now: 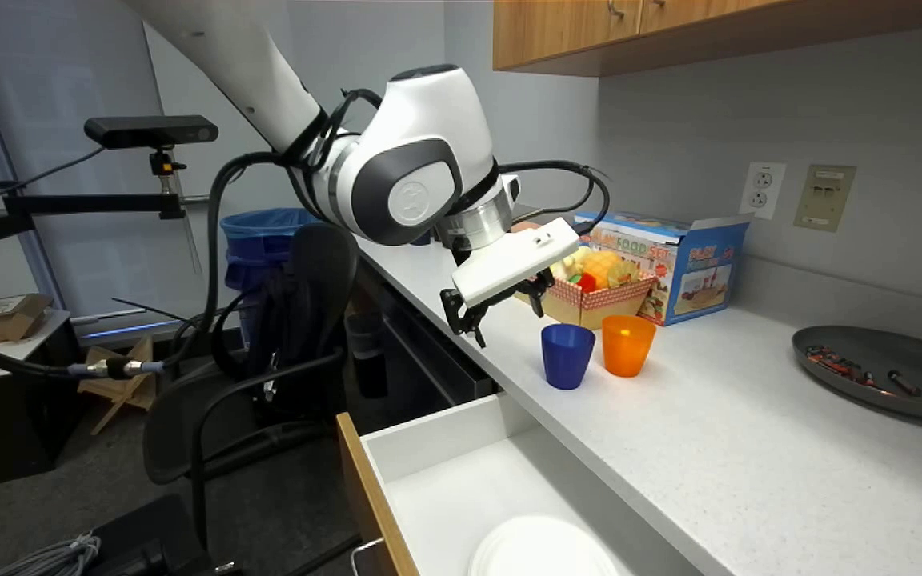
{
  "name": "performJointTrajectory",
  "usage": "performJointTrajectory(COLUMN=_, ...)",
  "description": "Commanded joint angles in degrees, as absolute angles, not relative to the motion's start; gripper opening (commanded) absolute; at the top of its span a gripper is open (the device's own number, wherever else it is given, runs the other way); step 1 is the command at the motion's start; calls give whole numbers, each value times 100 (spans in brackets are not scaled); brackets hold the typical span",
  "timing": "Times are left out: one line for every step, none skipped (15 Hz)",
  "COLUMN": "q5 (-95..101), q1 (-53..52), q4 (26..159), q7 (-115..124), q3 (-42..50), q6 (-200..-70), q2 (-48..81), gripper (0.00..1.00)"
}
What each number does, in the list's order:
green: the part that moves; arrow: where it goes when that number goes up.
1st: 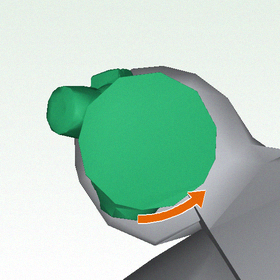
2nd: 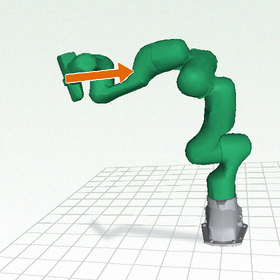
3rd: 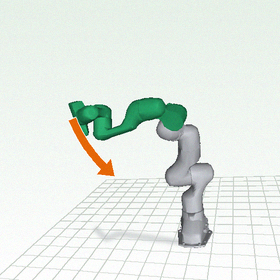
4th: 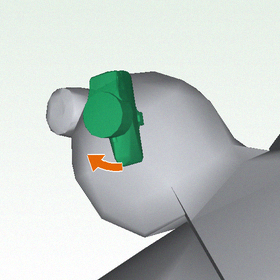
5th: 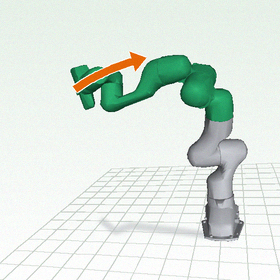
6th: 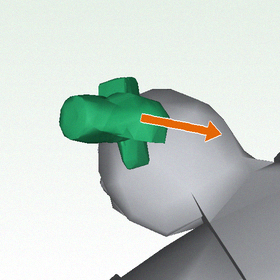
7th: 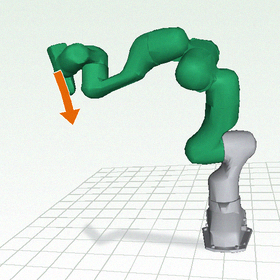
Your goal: Open the drawer, put the blue cup inside it, and then close it
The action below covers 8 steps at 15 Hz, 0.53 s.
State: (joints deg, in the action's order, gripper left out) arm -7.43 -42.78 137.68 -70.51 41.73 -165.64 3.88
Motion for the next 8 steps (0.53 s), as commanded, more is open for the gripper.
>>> performJointTrajectory(q5=-115, q1=-4155, q4=13681, q7=-7559, q3=4378, q6=-16285, q2=41, gripper=100)
performJointTrajectory(q5=-31, q1=-4123, q4=13665, q7=-7794, q3=4408, q6=-16166, q2=-85, gripper=100)
performJointTrajectory(q5=-10, q1=-4099, q4=13645, q7=-8051, q3=4430, q6=-16049, q2=-182, gripper=100)
performJointTrajectory(q5=55, q1=-4123, q4=13626, q7=-8326, q3=4426, q6=-15796, q2=-379, gripper=100)
performJointTrajectory(q5=-1, q1=-4135, q4=13596, q7=-8667, q3=4433, q6=-15587, q2=-493, gripper=100)
performJointTrajectory(q5=-104, q1=-4159, q4=13566, q7=-9009, q3=4450, q6=-15386, q2=-592, gripper=100)
performJointTrajectory(q5=-194, q1=-4194, q4=13501, q7=-9339, q3=4471, q6=-15158, q2=-665, gripper=100)
performJointTrajectory(q5=-296, q1=-4230, q4=13437, q7=-9675, q3=4498, q6=-14914, q2=-734, gripper=100)
